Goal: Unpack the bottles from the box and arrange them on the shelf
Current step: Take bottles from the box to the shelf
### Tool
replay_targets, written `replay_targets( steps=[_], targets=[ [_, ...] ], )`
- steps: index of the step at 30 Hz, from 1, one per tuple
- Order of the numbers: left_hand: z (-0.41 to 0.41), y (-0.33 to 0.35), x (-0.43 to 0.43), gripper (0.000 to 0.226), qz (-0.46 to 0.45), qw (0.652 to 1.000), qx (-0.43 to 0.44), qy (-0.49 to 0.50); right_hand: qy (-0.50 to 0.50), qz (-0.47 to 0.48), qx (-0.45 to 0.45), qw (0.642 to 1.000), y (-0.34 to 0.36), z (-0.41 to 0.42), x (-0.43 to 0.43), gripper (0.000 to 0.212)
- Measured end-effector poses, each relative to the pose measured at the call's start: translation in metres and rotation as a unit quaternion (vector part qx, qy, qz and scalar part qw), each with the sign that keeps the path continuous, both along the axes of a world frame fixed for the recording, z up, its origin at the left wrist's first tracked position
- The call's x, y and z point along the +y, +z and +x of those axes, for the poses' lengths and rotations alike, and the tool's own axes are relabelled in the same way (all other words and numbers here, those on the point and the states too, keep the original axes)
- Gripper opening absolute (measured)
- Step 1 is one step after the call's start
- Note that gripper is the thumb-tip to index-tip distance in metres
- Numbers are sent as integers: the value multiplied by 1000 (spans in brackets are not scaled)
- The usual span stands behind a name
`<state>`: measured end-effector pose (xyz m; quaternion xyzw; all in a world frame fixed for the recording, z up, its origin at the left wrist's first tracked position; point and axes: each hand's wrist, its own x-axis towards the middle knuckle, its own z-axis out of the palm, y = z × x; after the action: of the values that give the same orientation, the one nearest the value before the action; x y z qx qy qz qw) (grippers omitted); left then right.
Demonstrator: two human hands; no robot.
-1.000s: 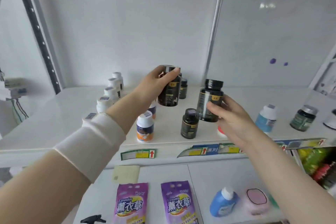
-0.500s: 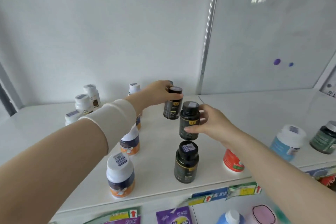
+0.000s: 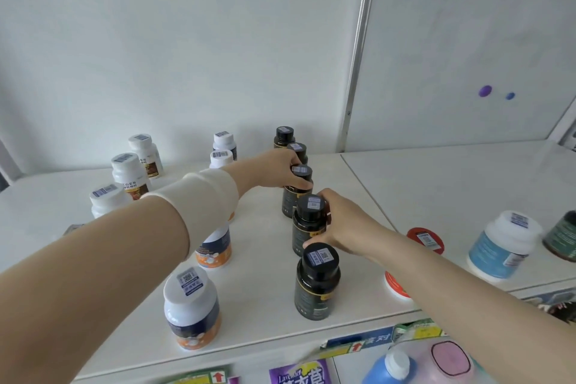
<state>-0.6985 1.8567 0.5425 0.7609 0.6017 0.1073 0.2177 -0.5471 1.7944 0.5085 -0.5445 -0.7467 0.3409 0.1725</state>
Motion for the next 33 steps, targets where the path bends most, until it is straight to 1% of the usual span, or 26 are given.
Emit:
replay_targets(
  steps=[5, 8, 10, 12, 15, 17, 19, 20, 21, 25, 28, 33],
  targets=[
    [2, -5, -1, 38, 4, 1000, 1, 8, -4, 0, -20, 1000, -2, 0, -1, 67],
    [3, -1, -8, 52, 4, 1000, -17, 20, -8, -19, -3, 1000, 4, 5, -4, 68],
    [3, 10, -15, 57, 19, 999, -25, 32, -9, -17, 7, 1000, 14, 10, -6, 68],
    [0, 27, -27, 54, 53, 998, -2, 44, -6, -3, -4, 1000, 29, 17, -9, 68],
    [-13, 54, -55, 50, 102, 991, 68, 59, -3, 39, -22, 999, 57, 22, -17, 65],
    [-24, 69, -82, 47, 153, 971, 171, 73, 3, 92, -42, 995, 74, 18, -25, 61],
    [-36, 79, -115, 45, 209, 924, 306, 94, 15, 154, -63, 986, 85, 4, -39, 57],
    [-41, 83, -134, 44, 224, 901, 356, 106, 25, 184, -73, 980, 87, -6, -47, 55],
    [-47, 85, -152, 43, 230, 884, 389, 119, 39, 211, -84, 973, 87, -18, -58, 53],
    [-77, 87, -232, 43, 203, 845, 461, 179, 115, 305, -130, 936, 79, -72, -111, 44],
    [-108, 86, -297, 43, 169, 828, 484, 228, 174, 360, -153, 904, 71, -120, -155, 41],
    [-180, 63, -406, 45, 86, 809, 488, 315, 293, 385, -157, 861, 58, -211, -234, 44]
  ],
)
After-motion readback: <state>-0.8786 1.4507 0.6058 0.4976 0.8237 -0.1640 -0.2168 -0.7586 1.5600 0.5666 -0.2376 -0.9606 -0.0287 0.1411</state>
